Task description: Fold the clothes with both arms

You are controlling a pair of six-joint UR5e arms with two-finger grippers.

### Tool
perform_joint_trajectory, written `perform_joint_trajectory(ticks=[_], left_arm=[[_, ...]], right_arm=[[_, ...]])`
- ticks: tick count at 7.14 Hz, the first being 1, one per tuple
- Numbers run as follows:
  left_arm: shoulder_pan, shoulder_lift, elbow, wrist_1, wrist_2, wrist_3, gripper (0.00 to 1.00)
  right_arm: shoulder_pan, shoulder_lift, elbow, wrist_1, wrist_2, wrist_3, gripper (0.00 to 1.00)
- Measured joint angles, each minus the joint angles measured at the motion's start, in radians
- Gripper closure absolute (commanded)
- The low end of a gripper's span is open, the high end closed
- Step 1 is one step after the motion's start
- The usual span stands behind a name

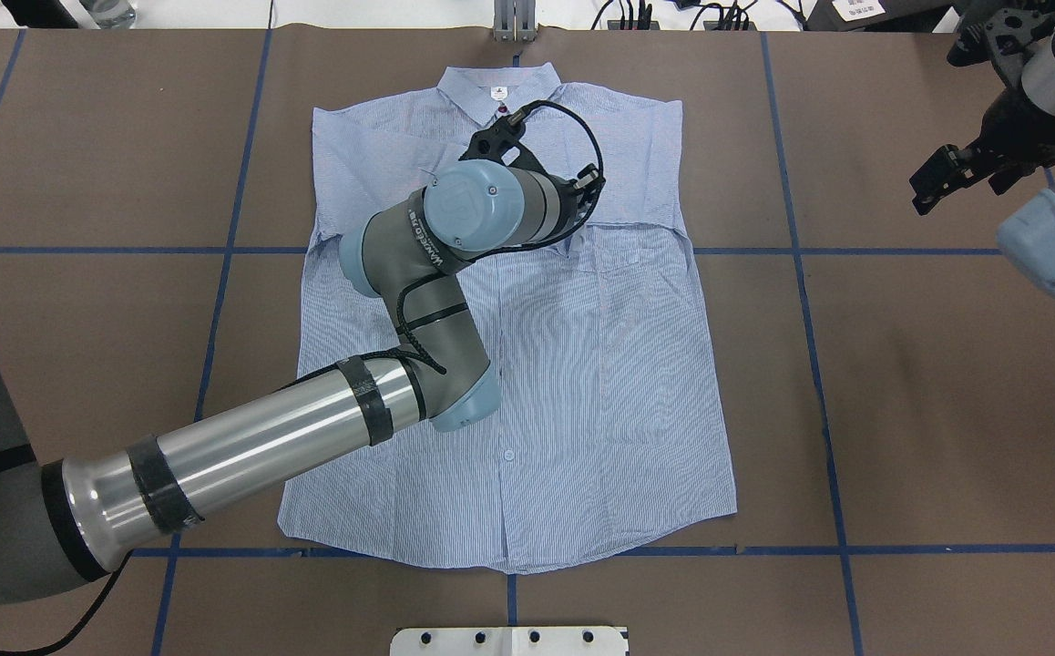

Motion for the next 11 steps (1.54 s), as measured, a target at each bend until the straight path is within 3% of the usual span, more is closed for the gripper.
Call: perform_joint_trajectory(ticks=[3, 5, 7, 9, 11], left_arm=[[0.014, 0.009, 0.000, -0.043, 0.033, 0.092, 0.01], [0.011, 0.093, -0.105, 0.014, -0.014, 0.114, 0.01], [0.005, 0.259, -0.386, 0.212, -0.075, 0.174, 0.01], [-0.002, 0.418, -0.677, 0.444, -0.084, 0.252, 0.01], [-0.011, 0.537, -0.864, 0.554, -0.085, 0.326, 0.01]], right_arm=[[0.000, 0.001, -0.014, 0.027, 0.003, 0.002, 0.00], [-0.003, -0.013, 0.020, 0.042, 0.040, 0.047, 0.00], [-0.055, -0.081, 0.122, 0.157, 0.054, 0.234, 0.00], [-0.198, -0.172, 0.172, 0.446, 0.015, 0.568, 0.00], [-0.414, -0.230, 0.229, 0.572, -0.151, 0.803, 0.00]])
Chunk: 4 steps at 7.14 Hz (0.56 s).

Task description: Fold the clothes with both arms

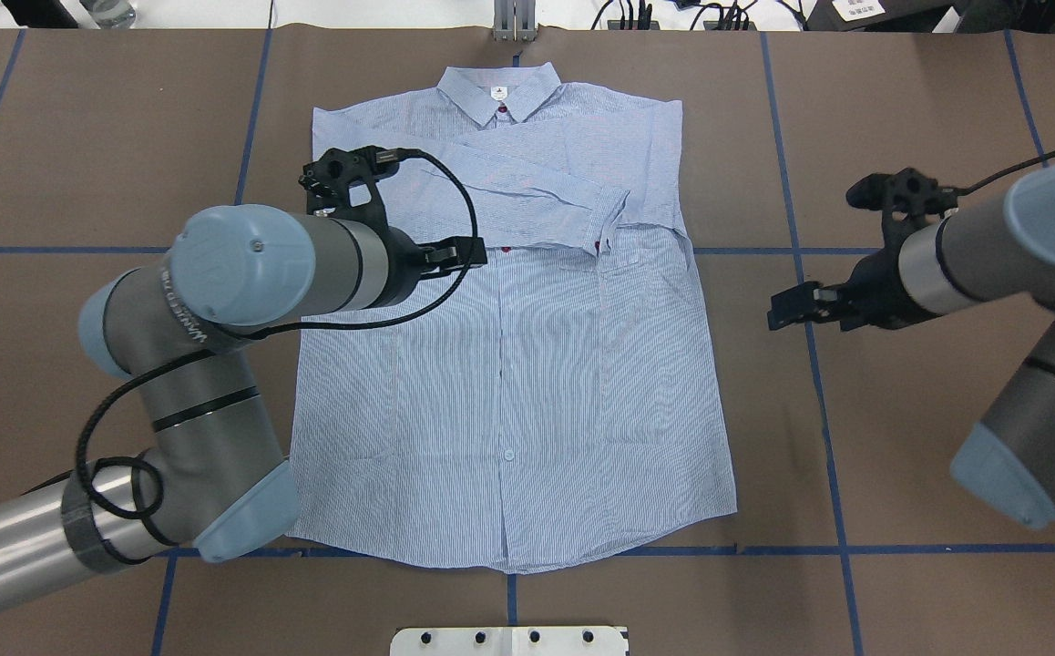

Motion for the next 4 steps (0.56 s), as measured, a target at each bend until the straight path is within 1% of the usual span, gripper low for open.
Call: perform_joint_trajectory(ticks=[1, 2, 3, 4], left_arm=[[-0.002, 0.048, -0.050, 0.013, 0.000, 0.020, 0.01], [-0.004, 0.076, -0.072, 0.017, 0.000, 0.030, 0.01], [-0.004, 0.087, -0.079, 0.018, 0.000, 0.033, 0.01], [-0.003, 0.091, -0.081, 0.018, 0.000, 0.034, 0.01]], right_arm=[[-0.118, -0.012, 0.027, 0.011, -0.095, 0.102, 0.01], [-0.219, -0.017, 0.040, 0.012, -0.177, 0.171, 0.02], [-0.284, -0.018, 0.043, 0.009, -0.227, 0.206, 0.03], [-0.324, -0.018, 0.043, -0.006, -0.248, 0.228, 0.08]])
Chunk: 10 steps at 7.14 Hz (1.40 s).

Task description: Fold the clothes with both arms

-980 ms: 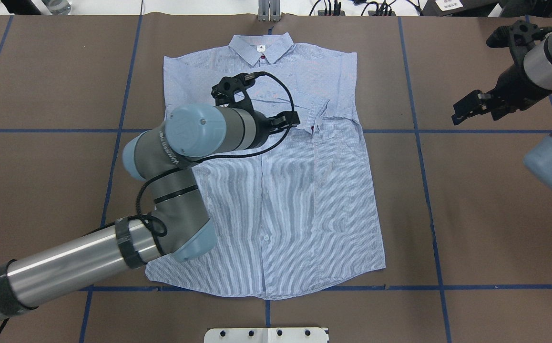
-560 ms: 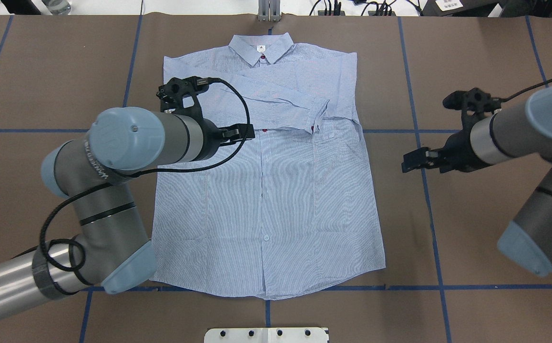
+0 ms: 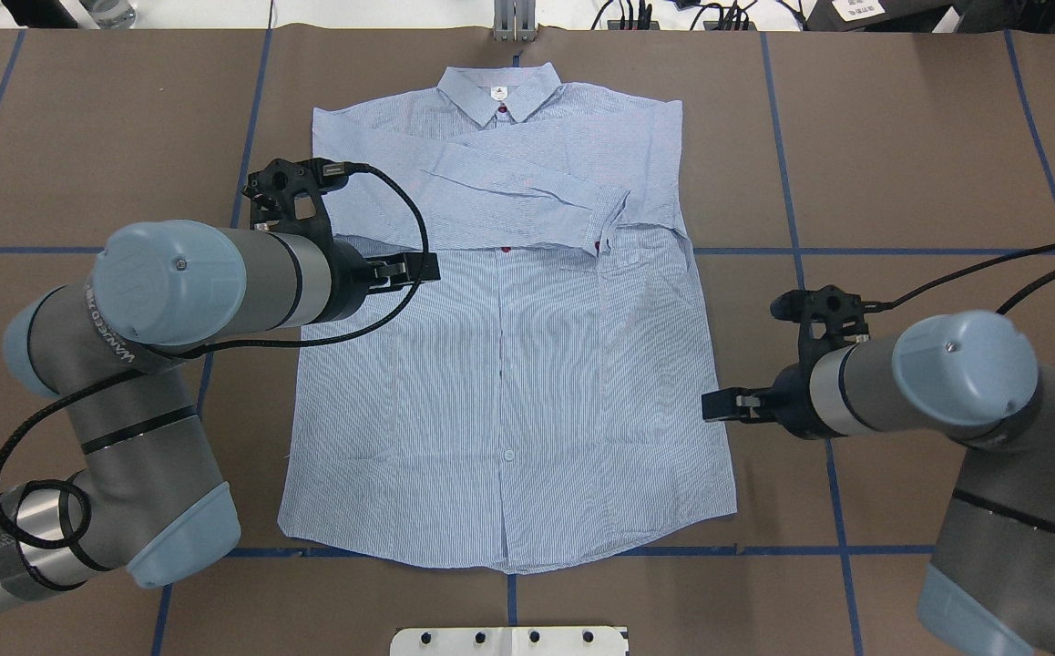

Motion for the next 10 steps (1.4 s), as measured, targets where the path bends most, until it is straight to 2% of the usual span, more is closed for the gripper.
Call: perform_joint_trajectory(ticks=[2, 5, 6, 8, 10], left_arm=[[0.001, 0.001, -0.001, 0.000, 0.000, 0.001, 0.01], [0.003, 0.000, -0.001, -0.002, 0.001, 0.001, 0.01], [0.003, 0.000, 0.000, -0.002, 0.001, 0.001, 0.01], [0.002, -0.001, 0.000, -0.002, 0.001, 0.001, 0.01], [0.002, -0.001, 0.001, -0.002, 0.002, 0.001, 0.01]], right_arm=[[-0.044, 0.007, -0.003, -0.065, -0.003, 0.015, 0.12], [-0.088, 0.019, -0.029, -0.088, 0.007, 0.017, 0.18], [-0.096, 0.022, -0.038, -0.088, 0.008, 0.017, 0.25], [-0.100, 0.023, -0.043, -0.090, 0.010, 0.017, 0.46], [-0.099, 0.024, -0.042, -0.089, 0.040, 0.017, 0.60]])
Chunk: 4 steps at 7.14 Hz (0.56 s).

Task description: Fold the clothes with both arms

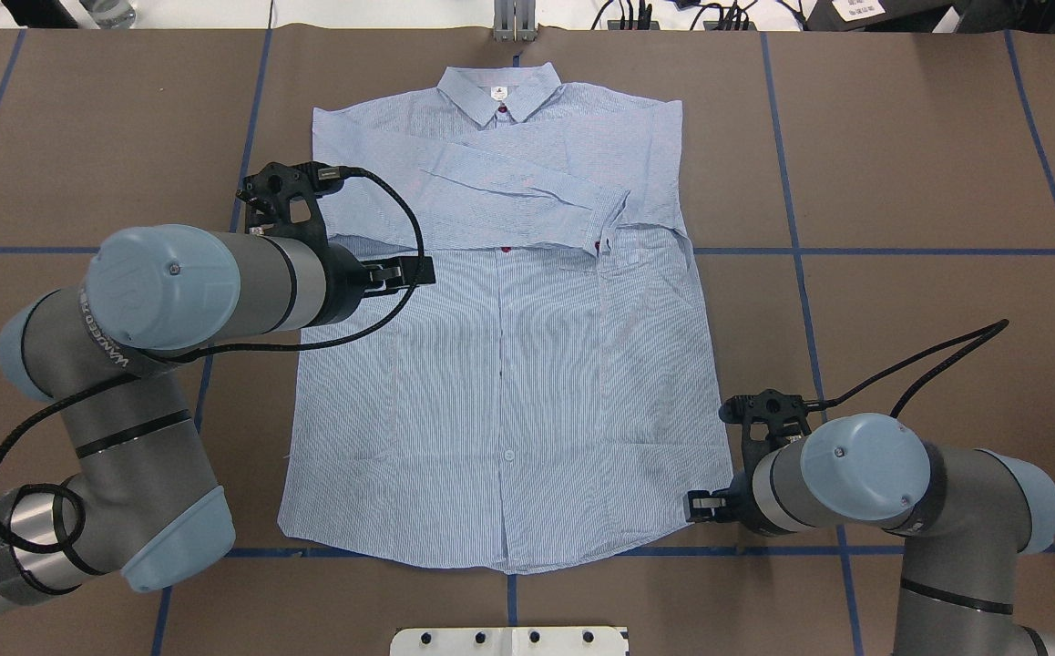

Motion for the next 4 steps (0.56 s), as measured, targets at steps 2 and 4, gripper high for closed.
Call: perform_joint_trajectory(ticks=[2, 4], left_arm=[[0.000, 0.001, 0.003, 0.000, 0.002, 0.000, 0.02], [0.000, 0.001, 0.006, 0.000, 0.004, 0.000, 0.02]], right_arm=[[0.001, 0.000, 0.002, 0.001, 0.017, 0.000, 0.63], [0.004, -0.002, 0.003, 0.001, 0.019, 0.000, 0.63]])
